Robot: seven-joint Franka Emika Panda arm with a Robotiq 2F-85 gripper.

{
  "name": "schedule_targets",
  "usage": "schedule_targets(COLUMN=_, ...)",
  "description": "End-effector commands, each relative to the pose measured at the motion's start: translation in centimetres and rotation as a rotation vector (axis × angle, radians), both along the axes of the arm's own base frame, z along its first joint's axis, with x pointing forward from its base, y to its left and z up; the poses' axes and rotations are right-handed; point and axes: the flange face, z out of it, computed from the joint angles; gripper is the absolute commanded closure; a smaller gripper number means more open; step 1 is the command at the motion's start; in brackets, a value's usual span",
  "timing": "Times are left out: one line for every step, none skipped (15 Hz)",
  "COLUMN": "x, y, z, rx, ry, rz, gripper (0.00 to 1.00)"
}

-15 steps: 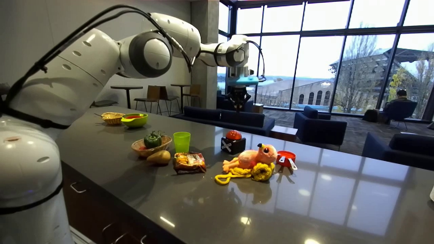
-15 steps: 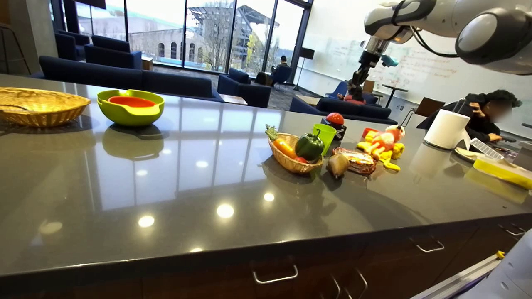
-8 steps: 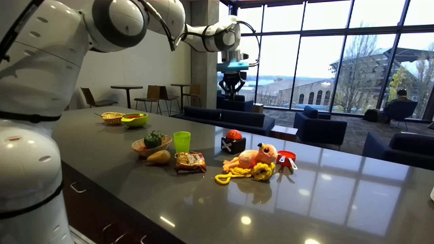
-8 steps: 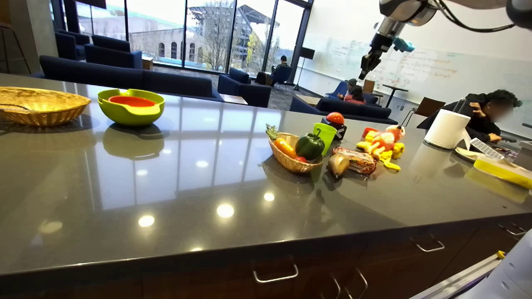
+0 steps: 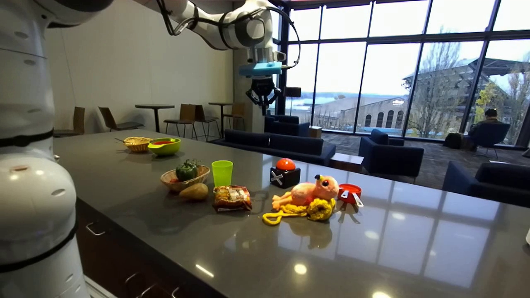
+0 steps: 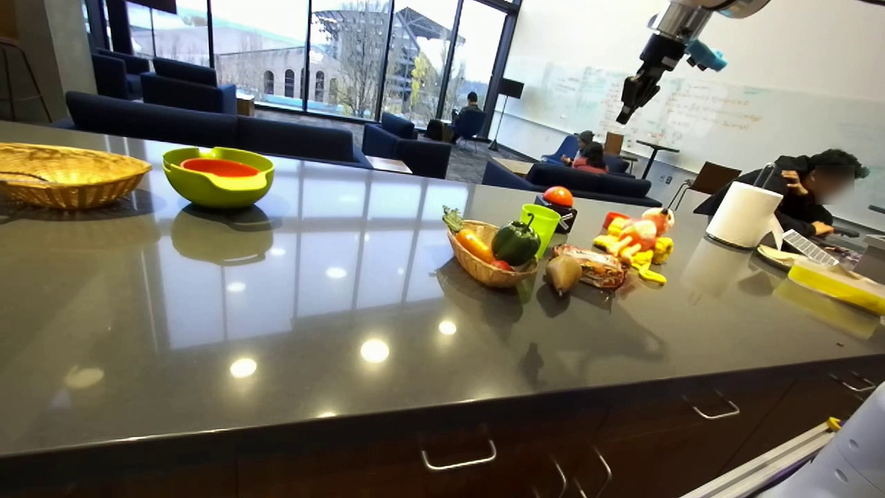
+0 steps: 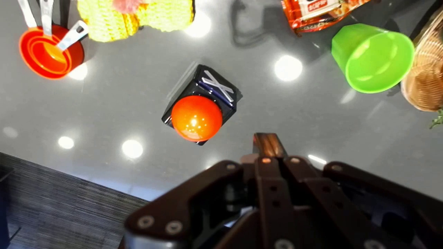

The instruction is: Press the big orange button on the blue box

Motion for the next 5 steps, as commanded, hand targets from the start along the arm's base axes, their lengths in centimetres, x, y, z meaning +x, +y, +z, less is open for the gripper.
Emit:
schedule_targets(x=-5.8, y=2.1, z=-0.3, rx=0.005, ry=-0.017, rz=0.001, gripper=1.00)
schedule_targets(x=-6.7, y=2.7, z=-0.4, rx=0.005, ry=-0.015, rz=0.006, gripper=1.00)
schedule_targets(x=-7.6, y=3.1, z=-0.5, rx=0.009, ry=-0.017, rz=0.010, gripper=1.00)
schedule_targets(x=-4.8, y=2.3, z=-0.3, rx=0.012, ry=0.005, rz=0.016, gripper=0.99)
schedule_targets(x=-5.7, y=2.7, z=-0.5, rx=0.015, ry=0.005, rz=0.019, gripper=0.99)
